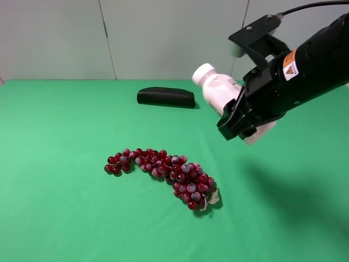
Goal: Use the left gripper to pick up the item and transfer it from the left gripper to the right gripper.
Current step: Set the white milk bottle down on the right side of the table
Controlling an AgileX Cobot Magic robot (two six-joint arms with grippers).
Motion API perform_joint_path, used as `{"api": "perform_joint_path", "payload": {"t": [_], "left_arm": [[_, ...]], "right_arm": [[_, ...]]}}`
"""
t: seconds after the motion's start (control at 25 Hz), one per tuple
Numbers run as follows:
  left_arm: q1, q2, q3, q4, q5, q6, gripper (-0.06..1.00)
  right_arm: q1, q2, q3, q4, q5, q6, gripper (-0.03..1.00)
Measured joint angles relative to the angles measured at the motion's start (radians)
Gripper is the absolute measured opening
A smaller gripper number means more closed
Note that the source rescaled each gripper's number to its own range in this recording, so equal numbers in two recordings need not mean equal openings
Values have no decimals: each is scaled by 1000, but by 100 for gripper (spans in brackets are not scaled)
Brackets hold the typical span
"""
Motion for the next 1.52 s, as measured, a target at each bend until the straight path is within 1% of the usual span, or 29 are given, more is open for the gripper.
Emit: {"api": "perform_joint_path", "payload": {"t": [0.08, 0.28, 0.4, 0.56, 0.64, 0.8, 1.16, 1.52], "left_arm": [[14, 0, 0, 0, 0, 0, 89], [18, 0, 0, 0, 0, 0, 89], [18, 0, 0, 0, 0, 0, 89], [18, 0, 0, 0, 0, 0, 89], [18, 0, 0, 0, 0, 0, 89], [18, 0, 0, 0, 0, 0, 89], [18, 0, 0, 0, 0, 0, 89], [18, 0, 0, 0, 0, 0, 89]], "right_arm": [[-51, 0, 0, 0, 0, 3, 3], [-208, 8, 0, 0, -8, 1, 3], [-296, 46, 0, -1, -21, -33, 3], [-380, 128, 0, 13, -50, -54, 3], [-398, 163, 0, 18, -84, -62, 3], [-400, 236, 0, 25, -135, -70, 3], [-400, 398, 0, 33, -173, -70, 3], [-400, 465, 0, 34, -215, -70, 3]]}}
